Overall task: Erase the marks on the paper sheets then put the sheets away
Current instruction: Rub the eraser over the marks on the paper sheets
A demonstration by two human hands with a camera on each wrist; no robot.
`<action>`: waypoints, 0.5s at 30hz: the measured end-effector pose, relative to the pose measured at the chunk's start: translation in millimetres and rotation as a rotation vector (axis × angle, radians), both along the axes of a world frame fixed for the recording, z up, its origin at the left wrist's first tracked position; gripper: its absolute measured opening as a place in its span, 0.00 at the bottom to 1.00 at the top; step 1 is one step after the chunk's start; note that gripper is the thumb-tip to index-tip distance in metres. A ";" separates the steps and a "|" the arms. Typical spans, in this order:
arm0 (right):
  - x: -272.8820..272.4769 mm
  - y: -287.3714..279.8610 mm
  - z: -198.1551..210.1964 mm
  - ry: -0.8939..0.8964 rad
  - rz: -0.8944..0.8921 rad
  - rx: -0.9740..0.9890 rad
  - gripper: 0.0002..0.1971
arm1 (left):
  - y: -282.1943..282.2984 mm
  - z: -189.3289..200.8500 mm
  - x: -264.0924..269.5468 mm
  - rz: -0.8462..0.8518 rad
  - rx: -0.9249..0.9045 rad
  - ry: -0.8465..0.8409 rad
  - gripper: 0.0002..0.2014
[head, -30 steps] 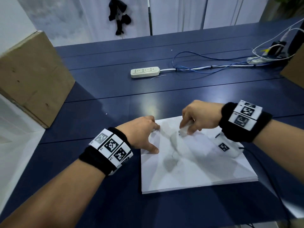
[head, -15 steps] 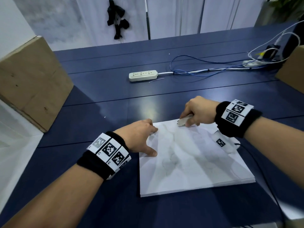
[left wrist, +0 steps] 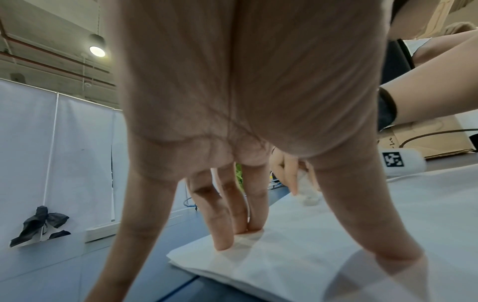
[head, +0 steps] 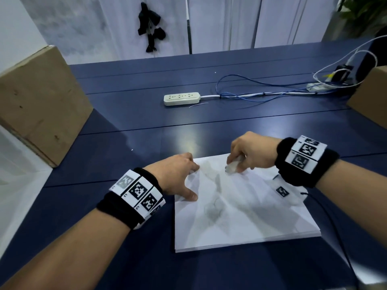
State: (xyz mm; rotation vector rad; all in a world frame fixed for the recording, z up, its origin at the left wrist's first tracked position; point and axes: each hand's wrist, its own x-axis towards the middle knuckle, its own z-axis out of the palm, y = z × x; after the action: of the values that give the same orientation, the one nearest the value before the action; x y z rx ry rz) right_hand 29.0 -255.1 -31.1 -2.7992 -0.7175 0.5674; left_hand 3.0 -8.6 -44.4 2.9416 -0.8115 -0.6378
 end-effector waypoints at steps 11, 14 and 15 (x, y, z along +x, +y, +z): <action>-8.8 12.1 -1.9 -0.096 0.077 -0.070 0.13 | 0.4 -0.5 -3.7 -0.024 0.021 -0.005 0.35; -26.4 12.7 -2.1 -0.067 0.117 -0.075 0.10 | -1.2 1.3 -4.2 -0.042 0.042 -0.024 0.36; -28.1 13.8 -2.5 -0.082 0.109 -0.073 0.09 | -1.1 1.3 -4.6 -0.044 0.048 -0.031 0.36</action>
State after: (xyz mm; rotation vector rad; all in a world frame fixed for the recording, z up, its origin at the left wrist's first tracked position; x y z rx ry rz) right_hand 0.9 -241.3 -33.7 -2.8784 -0.8880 0.5094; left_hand -1.5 -9.7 -43.1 2.9912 -0.8776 -0.6248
